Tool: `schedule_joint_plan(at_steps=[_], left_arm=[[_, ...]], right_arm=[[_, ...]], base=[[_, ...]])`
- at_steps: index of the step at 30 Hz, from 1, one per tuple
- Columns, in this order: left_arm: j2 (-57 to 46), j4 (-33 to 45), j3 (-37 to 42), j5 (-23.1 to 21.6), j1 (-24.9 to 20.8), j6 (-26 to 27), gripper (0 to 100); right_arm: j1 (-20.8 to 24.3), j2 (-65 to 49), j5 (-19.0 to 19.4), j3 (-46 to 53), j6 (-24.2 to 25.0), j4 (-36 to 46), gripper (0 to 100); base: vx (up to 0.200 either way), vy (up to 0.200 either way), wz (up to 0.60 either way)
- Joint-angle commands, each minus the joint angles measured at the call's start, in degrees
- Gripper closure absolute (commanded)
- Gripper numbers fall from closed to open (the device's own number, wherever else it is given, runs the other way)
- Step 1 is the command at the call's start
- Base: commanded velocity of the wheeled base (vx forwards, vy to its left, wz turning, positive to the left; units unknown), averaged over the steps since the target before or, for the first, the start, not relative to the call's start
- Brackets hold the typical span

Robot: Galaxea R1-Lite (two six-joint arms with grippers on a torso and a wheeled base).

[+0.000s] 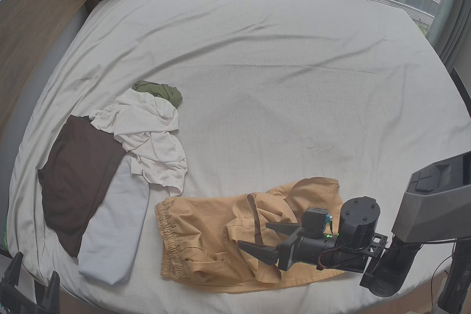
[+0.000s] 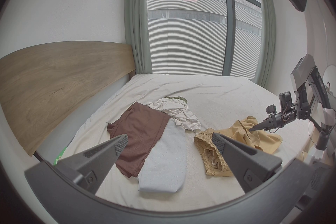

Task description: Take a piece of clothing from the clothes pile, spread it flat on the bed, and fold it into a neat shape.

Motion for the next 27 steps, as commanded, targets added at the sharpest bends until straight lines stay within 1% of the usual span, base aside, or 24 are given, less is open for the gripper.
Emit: schedule_joint_plan(at_steps=[1,2,4,7,8,9,10,11,12,14,15,16,18,19,20,21,23,24,25,27], left_arm=[[-0.9,-0.1,1.0,-1.2,0.0,1.2,0],[-0.9,-0.1,1.0,-1.2,0.0,1.2,0],[-0.9,-0.2,1.0,-2.7,-0.1,2.1,0],[-0.9,-2.0,-0.4,-3.3,-0.1,0.5,0],[10.1,-13.8,-17.4,-3.4,0.0,-2.4,0],[12.0,-14.7,-19.6,-3.4,0.0,-2.3,0],[20.3,-14.1,-28.0,-3.4,-1.5,-1.0,0],[21.7,-12.3,-29.0,-3.7,-3.5,-0.7,0],[23.2,-8.8,-28.3,-4.8,-6.5,-1.0,0],[26.0,-6.4,-25.5,-8.2,-8.3,-3.2,0],[29.0,-6.9,-23.4,-12.4,-8.7,-7.8,0],[31.2,-7.5,-22.2,-15.7,-8.8,-12.1,0],[35.5,-9.2,-21.3,-19.4,-8.7,-17.5,0],[38.4,-10.6,-20.6,-21.3,-8.9,-18.5,0],[40.5,-11.8,-19.9,-22.3,-9.1,-18.5,0],[44.8,-15.1,-18.7,-25.0,-9.5,-18.5,0],[48.7,-18.6,-18.1,-27.6,-9.8,-18.6,0],[51.7,-21.3,-17.6,-29.8,-9.8,-18.7,0],[55.5,-24.9,-17.2,-32.5,-9.8,-18.6,0],[59.5,-29.5,-16.5,-35.4,-9.4,-18.6,0]], right_arm=[[0.4,0.7,-0.1,0.4,0.0,-0.1,0],[0.4,0.7,-0.1,0.4,0.0,-0.1,0],[0.1,-0.9,-0.1,1.6,0.0,-0.2,0],[-0.2,-1.6,-0.1,2.2,0.1,-0.2,0],[-0.4,-1.7,-0.1,3.5,0.2,-0.2,0],[-0.4,-1.6,-0.1,3.4,0.2,-0.2,0],[-0.4,-1.4,-0.1,3.0,0.2,-0.2,0],[-0.3,-1.3,-0.2,3.1,0.2,-0.2,0],[0.1,-1.3,-0.3,3.3,0.5,-0.2,0],[0.1,-1.3,-0.3,3.2,1.0,-0.3,0],[-0.2,-1.3,-0.3,3.2,1.5,-0.3,0],[-0.4,-1.3,-0.3,3.4,1.9,-0.3,0],[-0.9,-1.7,-0.3,3.5,2.3,-0.3,0],[-1.8,-1.9,-0.2,3.5,2.5,-0.3,0],[-2.5,-2.1,-0.2,3.5,2.7,-0.3,0],[-3.5,-3.1,-0.2,3.9,2.6,-0.3,0],[-4.8,-4.5,0.1,5.1,1.9,-0.4,0],[-6.4,-6.0,1.1,5.7,1.8,-0.3,0],[-8.2,-8.0,3.6,6.2,1.9,-0.3,0],[-10.3,-9.7,6.6,7.0,2.2,-0.3,0]], base=[[0.0,0.0,0.0],[0.0,0.0,0.0],[0.0,0.0,0.0],[0.0,0.0,0.0],[0.0,0.0,0.0],[0.0,0.0,0.0],[0.0,0.0,0.0],[0.0,0.0,0.0],[0.0,0.0,0.0],[0.0,0.0,0.0],[0.0,0.0,0.0],[0.0,0.0,0.0],[0.0,0.0,0.0],[0.0,0.0,0.0],[0.0,0.0,0.0],[0.0,0.0,0.0],[0.0,0.0,0.0],[0.0,0.0,0.0],[0.0,0.0,0.0],[0.0,0.0,0.0]])
